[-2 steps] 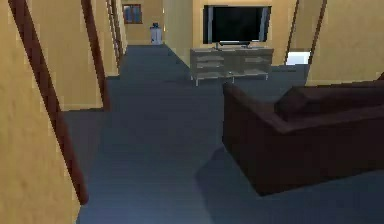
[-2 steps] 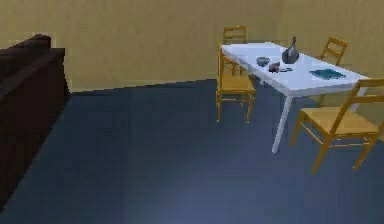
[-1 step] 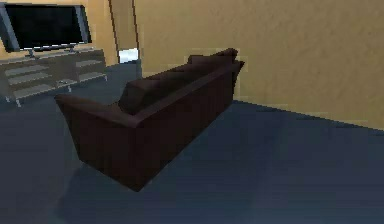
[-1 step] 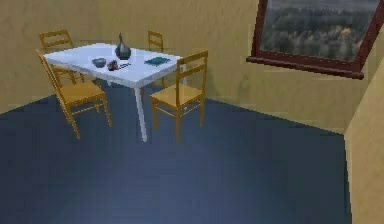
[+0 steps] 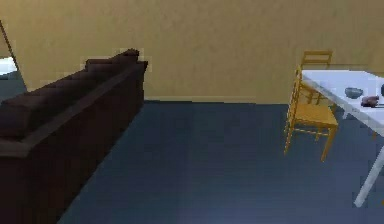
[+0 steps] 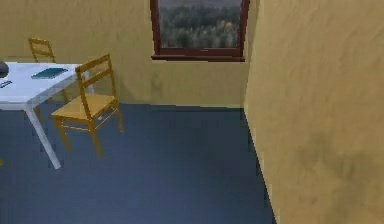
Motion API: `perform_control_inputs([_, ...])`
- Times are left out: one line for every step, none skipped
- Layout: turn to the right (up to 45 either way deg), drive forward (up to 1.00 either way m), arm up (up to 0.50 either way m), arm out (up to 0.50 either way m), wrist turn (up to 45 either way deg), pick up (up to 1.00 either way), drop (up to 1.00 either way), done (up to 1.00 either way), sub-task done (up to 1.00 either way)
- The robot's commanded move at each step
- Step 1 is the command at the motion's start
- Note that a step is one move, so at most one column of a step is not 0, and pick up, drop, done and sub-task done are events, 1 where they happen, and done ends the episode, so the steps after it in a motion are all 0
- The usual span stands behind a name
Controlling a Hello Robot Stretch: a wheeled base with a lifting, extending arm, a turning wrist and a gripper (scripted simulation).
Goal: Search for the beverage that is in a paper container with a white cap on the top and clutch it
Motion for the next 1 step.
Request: perform_control_inputs([0.0, 0.1, 0.0, 0.0, 0.0, 0.0, 0.0, 0.0, 0.0])
